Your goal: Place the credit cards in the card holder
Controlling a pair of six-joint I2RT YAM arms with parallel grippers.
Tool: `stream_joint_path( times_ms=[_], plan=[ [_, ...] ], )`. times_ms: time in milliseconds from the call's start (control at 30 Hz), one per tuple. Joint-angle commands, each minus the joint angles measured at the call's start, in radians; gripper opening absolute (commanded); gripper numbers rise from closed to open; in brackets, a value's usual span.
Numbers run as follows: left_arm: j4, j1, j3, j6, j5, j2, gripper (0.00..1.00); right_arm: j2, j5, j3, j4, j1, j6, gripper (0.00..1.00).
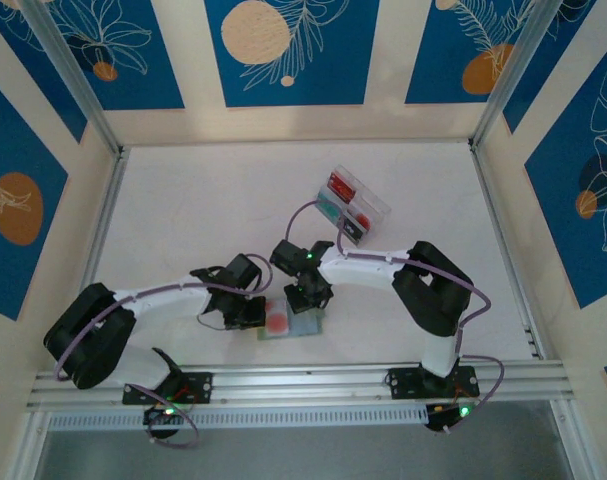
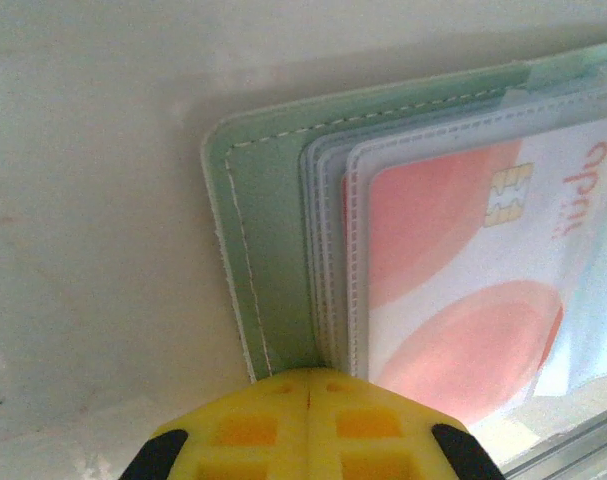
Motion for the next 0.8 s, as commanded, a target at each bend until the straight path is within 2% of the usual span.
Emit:
stream_joint_path(
  times_ms=[0, 167, 267, 367, 533, 767],
  plan=[
    [0.099, -0.018, -0.077, -0.021, -0.021, 0.08, 0.0, -0.02, 0.009, 0.059, -0.08, 0.025, -0.004, 0.0],
    [0.103, -0.024, -0.073, -0.028, -0.024, 0.083, 0.0, -0.02, -0.046, 0.12, -0.098, 0.037, -0.003, 0.0],
    [0.109, -0.029, -0.072, -0.034, -0.023, 0.081, 0.0, -0.002, -0.113, 0.147, -0.092, 0.034, -0.001, 0.0],
    [0.112, -0.032, -0.069, -0.043, -0.018, 0.075, 0.0, 0.019, -0.205, 0.157, -0.051, 0.031, 0.014, 0.04],
    [0.11, -0.033, -0.066, -0.066, -0.005, 0.041, 0.0, 0.049, -0.373, 0.137, 0.065, 0.01, 0.073, 0.22],
    [0.065, -0.026, -0.055, -0.093, -0.001, -0.033, 0.06, 0.034, -0.491, 0.101, 0.172, -0.012, 0.107, 0.4]
  ],
)
